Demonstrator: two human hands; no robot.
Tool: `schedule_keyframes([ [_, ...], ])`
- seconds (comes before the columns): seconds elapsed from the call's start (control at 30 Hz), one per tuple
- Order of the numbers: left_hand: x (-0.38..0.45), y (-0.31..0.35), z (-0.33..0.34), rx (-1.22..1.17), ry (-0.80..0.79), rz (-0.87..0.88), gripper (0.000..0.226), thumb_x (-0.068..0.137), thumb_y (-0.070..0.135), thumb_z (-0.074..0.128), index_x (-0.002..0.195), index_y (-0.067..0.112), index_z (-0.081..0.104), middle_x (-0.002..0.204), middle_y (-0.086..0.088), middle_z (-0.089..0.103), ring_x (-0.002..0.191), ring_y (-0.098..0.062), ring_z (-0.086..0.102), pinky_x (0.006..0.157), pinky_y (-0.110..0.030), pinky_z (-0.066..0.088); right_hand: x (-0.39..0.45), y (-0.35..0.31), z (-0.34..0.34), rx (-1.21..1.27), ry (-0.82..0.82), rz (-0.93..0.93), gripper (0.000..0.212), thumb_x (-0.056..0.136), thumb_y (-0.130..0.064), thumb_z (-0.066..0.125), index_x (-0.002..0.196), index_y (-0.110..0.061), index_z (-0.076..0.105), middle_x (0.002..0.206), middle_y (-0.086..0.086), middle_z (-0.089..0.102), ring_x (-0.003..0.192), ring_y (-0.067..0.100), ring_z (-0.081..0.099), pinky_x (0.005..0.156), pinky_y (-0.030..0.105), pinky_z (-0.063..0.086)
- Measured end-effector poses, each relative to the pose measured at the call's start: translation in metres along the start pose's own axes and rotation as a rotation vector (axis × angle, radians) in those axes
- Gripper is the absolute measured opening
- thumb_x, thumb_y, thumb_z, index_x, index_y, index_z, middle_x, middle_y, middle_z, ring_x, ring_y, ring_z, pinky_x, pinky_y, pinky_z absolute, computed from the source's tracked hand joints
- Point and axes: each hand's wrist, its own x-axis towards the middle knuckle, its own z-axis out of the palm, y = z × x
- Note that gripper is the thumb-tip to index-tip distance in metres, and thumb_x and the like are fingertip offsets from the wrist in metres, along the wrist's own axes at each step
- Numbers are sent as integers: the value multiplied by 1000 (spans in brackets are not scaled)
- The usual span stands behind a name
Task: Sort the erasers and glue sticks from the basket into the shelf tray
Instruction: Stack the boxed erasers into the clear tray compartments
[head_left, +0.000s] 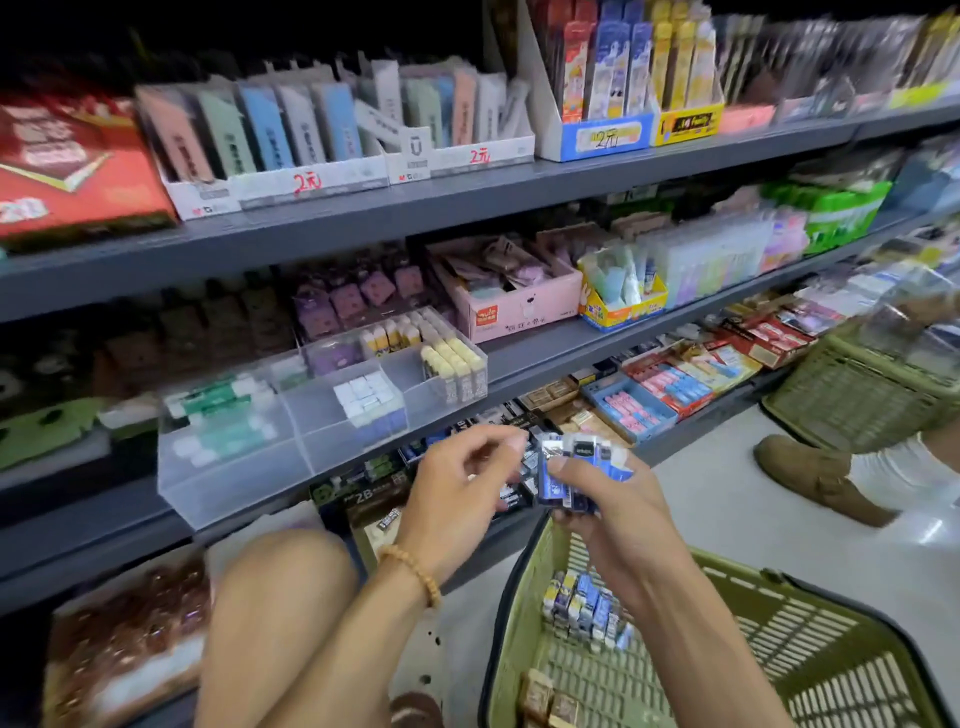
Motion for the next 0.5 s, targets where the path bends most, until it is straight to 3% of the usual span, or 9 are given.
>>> schedule_keyframes([
  [0.1, 6, 11, 1, -73, -65, -30, 9, 90, 20, 66, 93, 25, 73, 82, -1, 70, 73, -8, 66, 59, -26, 55, 5, -10, 8, -71, -28, -52, 25, 78, 2, 76, 97, -8, 64, 79, 9, 69, 72, 24, 63, 57, 31, 45],
  [0.2, 17, 15, -3, -129, -66, -80, 10, 89, 15, 68, 84, 21, 73, 76, 1, 69, 72, -8, 66, 59, -26, 54, 12, -15, 13, -132, -33, -58, 43, 71, -1, 83, 107, -7, 61, 86, 11, 70, 75, 23, 66, 56, 30, 49],
  [0.3, 29, 19, -14, -156, -78, -111, 10, 91, 12, 65, 83, 16, 71, 75, 0, 69, 68, -8, 66, 59, -26, 56, 20, -15, 21, -57, -64, -25, 34, 73, 4, 76, 103, -4, 62, 82, 12, 69, 70, 23, 64, 53, 27, 48],
  [0.4, 41, 24, -31, -292, -16, -158, 9, 91, 9, 63, 83, 10, 66, 74, -4, 69, 64, -12, 68, 56, -22, 57, 28, -14, 35, 128, -61, 71, 30, 65, -5, 71, 94, -4, 63, 81, 12, 69, 64, 20, 63, 49, 24, 45],
  [0.5, 51, 25, -59, -251, 43, -117, 11, 87, 3, 67, 93, 12, 67, 80, -7, 63, 66, -12, 67, 58, -22, 58, 37, -11, 49, 144, -47, 132, 30, 61, -7, 72, 91, -6, 64, 80, 11, 71, 65, 18, 64, 49, 25, 46],
])
